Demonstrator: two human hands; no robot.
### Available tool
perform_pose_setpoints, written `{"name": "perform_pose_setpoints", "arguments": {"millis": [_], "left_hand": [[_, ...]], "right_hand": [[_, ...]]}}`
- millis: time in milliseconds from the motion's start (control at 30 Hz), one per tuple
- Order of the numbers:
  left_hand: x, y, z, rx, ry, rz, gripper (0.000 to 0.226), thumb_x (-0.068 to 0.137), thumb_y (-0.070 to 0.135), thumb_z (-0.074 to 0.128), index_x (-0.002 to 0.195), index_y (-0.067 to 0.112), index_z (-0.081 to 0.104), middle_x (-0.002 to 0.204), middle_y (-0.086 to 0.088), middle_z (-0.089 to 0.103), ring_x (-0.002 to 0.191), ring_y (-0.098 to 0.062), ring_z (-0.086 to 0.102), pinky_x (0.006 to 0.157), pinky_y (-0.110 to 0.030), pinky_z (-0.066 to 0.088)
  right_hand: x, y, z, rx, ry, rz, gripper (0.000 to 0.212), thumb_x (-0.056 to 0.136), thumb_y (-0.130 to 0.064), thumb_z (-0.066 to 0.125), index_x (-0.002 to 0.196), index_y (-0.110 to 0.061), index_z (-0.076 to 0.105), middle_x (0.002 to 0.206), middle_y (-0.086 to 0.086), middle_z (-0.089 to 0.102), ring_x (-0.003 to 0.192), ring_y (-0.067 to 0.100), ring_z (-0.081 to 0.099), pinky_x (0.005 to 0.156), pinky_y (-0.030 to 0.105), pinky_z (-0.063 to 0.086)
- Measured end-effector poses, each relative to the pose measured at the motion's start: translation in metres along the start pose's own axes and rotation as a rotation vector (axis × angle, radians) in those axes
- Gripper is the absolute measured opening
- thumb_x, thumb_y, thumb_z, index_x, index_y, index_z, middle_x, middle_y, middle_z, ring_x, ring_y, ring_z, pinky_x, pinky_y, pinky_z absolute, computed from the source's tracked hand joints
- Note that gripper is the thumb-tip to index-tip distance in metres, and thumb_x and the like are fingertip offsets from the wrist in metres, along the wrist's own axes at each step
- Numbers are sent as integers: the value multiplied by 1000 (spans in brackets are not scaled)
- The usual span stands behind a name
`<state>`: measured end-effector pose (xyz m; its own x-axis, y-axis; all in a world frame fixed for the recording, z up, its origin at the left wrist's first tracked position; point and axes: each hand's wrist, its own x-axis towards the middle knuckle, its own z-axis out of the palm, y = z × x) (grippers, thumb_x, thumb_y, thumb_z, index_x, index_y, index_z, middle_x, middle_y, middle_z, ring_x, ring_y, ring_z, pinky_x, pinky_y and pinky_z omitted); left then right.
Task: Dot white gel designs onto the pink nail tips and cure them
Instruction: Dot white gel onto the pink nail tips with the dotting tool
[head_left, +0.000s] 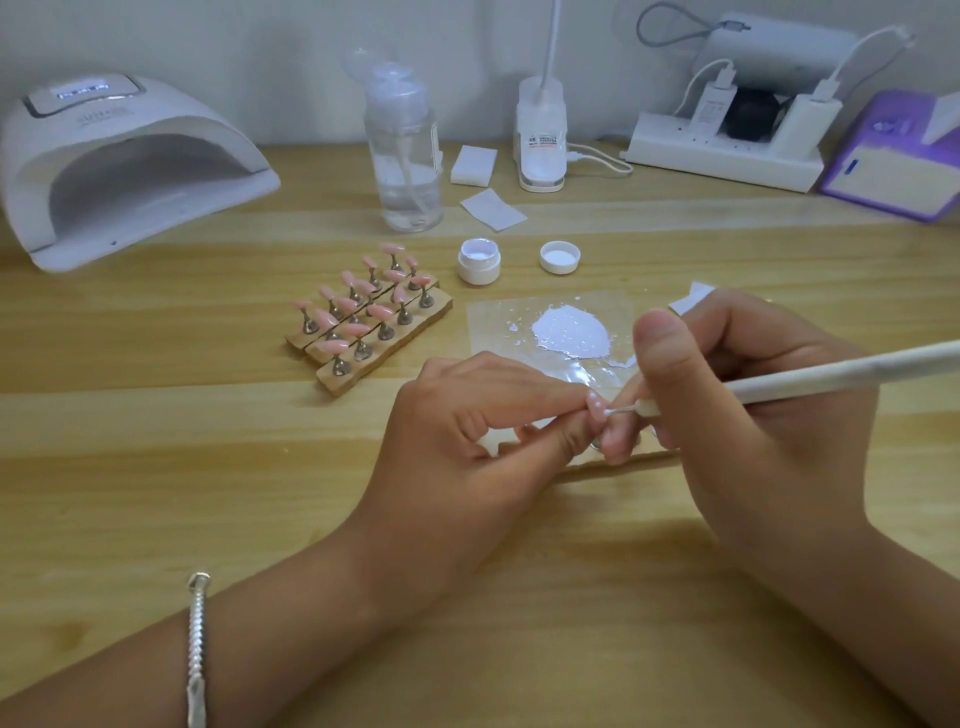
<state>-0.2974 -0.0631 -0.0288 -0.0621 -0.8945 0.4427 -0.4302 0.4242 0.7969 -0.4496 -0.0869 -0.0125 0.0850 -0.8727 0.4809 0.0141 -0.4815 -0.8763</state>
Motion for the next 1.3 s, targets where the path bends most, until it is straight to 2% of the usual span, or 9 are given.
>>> {"name": "perform_pose_setpoints", "arguments": {"millis": [167,300,467,733,933,1100,1233,1300], "left_hand": [[0,0,0,-3,7,18,7,84,24,73,81,28,79,81,15,75,81,-13,69,85,-50,45],[0,-2,1,-12,10,23,7,84,23,74,81,24,80,80,14,75,80,-13,69,82,-52,46],[0,-2,1,-2,12,26,7,84,23,74,79,26,79,81,14,74,80,-10,68,83,-51,46],[0,-2,0,25,-11,55,10,86,23,73,78,25,79,78,13,74,80,-14,68,82,-51,46],[-1,-3,0,7,-2,57,7,84,22,74,80,24,79,80,14,74,79,-13,68,81,-52,46],[-1,-3,0,-2,1,53,6,84,22,74,83,27,77,84,18,74,80,-10,68,83,-47,47],[-1,-4,0,-8,12,50,7,85,21,74,82,24,80,83,17,75,81,-12,69,87,-37,47],[-1,-5,0,-29,13,36,7,86,24,73,84,28,79,86,20,75,83,-13,70,87,-42,48]], "right_hand": [[1,0,1,-2,-6,3,35,94,-15,58,61,-11,50,48,-4,62,41,13,61,51,14,44],[1,0,0,-1,-8,3,35,95,-15,58,61,-13,50,47,-3,61,42,16,62,51,16,45],[1,0,0,-29,-18,2,35,95,-16,58,61,-9,50,48,-1,62,41,11,60,51,13,44],[1,1,0,-40,-25,-1,35,95,-15,58,61,-6,51,46,-3,60,40,9,59,50,10,41],[1,2,0,-20,-20,-4,36,94,-14,58,60,-10,50,46,-4,59,41,12,60,49,13,43],[1,3,0,-28,-24,-9,35,95,-14,58,61,-9,51,46,-9,58,41,14,61,50,13,43],[3,1,-2,47,5,-4,39,97,-13,59,60,-8,47,43,-2,56,39,17,59,48,15,42],[5,-4,-4,105,41,-10,39,97,-16,60,60,-13,45,42,-9,53,37,20,58,46,18,41]]}}
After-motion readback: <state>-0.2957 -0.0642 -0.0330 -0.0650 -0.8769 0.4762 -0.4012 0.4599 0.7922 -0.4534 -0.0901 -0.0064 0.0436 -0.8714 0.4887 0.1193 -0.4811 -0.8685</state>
